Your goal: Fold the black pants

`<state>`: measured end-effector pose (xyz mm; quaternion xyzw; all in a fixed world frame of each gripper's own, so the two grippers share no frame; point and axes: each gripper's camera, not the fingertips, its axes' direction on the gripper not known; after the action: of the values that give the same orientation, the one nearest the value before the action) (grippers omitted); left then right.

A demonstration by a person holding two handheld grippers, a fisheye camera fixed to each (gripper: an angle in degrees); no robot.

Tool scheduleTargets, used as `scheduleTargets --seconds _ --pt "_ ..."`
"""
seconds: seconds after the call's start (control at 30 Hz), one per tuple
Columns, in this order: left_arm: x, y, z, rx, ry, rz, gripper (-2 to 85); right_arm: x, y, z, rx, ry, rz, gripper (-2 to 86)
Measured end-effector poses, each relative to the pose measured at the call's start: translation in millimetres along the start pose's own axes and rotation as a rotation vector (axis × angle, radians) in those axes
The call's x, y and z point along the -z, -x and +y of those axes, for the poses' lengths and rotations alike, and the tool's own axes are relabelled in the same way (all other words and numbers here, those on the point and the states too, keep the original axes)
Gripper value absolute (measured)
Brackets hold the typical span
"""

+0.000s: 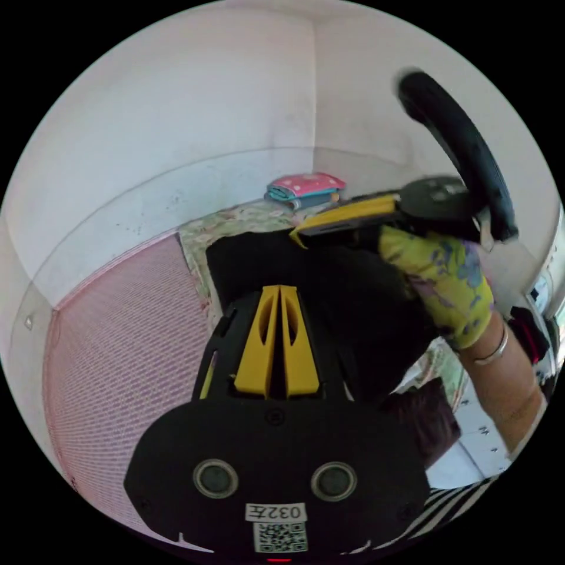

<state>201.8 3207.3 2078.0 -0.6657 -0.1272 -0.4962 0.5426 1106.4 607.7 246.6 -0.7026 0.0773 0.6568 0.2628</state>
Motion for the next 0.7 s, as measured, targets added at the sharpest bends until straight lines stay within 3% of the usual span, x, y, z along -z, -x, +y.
scheduleTargets --seconds 0.07,0.17,0.3,0.4,0.6,0.7 --pt "-21 0 41 -0.017 -0.094 -0.045 -1.0 -58 21 -15 0.025 0.159 0.042 -1.0" --pt "-34 7 86 -0.006 -0.162 -0.165 -1.0 -92 37 -12 -0.006 0.086 -0.021 -1.0" --pt "-40 28 108 0.070 -0.195 -0.072 -0.9 -125 47 -8 -0.005 0.090 0.001 -1.0" --pt "-36 4 97 0.040 -0.156 -0.110 -0.9 -140 31 6 0.004 0.087 0.015 -1.0" --pt "-7 -47 88 -0.057 -0.157 -0.153 -0.9 -150 -37 59 -0.096 0.027 -0.174 -1.0" --pt "20 -57 86 -0.103 -0.156 -0.175 -0.9 -120 -63 93 -0.133 -0.139 -0.290 -1.0"
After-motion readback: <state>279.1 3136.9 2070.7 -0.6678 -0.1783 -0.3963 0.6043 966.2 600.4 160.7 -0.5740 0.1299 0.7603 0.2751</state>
